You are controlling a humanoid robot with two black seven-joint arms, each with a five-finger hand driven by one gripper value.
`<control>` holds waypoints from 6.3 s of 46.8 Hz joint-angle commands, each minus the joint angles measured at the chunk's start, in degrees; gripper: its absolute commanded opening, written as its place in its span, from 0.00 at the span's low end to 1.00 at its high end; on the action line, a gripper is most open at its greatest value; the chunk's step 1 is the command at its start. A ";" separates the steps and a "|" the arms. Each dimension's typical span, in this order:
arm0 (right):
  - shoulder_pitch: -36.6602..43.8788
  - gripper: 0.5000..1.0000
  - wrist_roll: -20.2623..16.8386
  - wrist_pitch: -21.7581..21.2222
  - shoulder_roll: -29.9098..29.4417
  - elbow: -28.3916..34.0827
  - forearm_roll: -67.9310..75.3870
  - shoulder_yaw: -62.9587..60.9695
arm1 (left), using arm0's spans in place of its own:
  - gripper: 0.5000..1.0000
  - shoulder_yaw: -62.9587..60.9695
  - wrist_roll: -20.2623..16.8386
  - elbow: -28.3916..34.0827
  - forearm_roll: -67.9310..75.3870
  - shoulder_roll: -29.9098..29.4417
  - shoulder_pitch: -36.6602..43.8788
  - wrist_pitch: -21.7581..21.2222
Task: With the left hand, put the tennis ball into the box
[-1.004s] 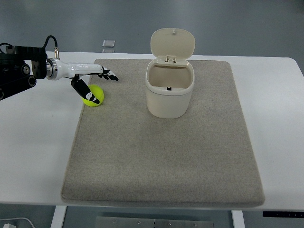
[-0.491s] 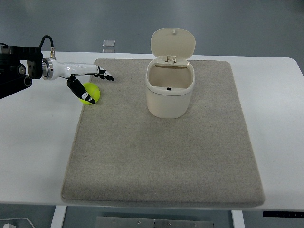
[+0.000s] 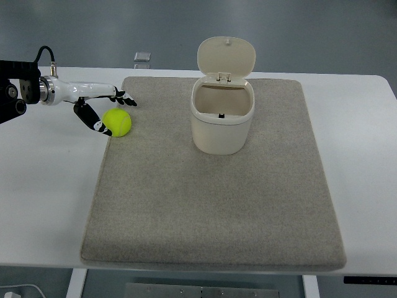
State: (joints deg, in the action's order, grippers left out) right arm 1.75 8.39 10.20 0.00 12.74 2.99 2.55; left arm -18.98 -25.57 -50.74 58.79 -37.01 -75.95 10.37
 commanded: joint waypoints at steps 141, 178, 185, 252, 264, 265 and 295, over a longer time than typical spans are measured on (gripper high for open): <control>0.00 0.88 0.05 0.00 0.00 0.00 0.00 -0.08 | 0.00 27.60 1.75 4.69 -42.62 14.07 -11.24 6.41; 0.00 0.88 -0.04 0.00 0.00 0.00 0.00 0.00 | 0.00 18.55 1.93 -6.56 -30.85 13.54 -10.01 10.37; 0.00 0.88 0.05 0.00 0.00 0.00 0.00 0.00 | 0.00 16.96 1.93 -6.65 -30.41 13.28 -9.57 10.72; 0.00 0.88 -0.04 0.00 0.00 0.00 0.00 0.00 | 0.00 7.12 2.01 -4.19 -25.92 11.61 -8.69 9.93; 0.00 0.88 -0.04 0.00 0.00 0.00 0.00 0.00 | 0.00 7.03 2.01 -4.19 -25.92 11.87 -8.60 9.84; 0.00 0.88 0.05 0.00 0.00 0.00 0.00 0.00 | 0.00 7.03 2.01 -4.19 -25.92 11.96 -8.60 9.84; 0.00 0.88 -0.04 0.00 0.00 0.00 0.00 0.00 | 0.00 7.12 2.10 -4.01 -25.92 12.31 -7.72 9.75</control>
State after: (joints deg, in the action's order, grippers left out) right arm 1.75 8.38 10.20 0.00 12.74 2.99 2.50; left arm -11.89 -23.49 -54.90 32.87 -24.70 -83.47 20.21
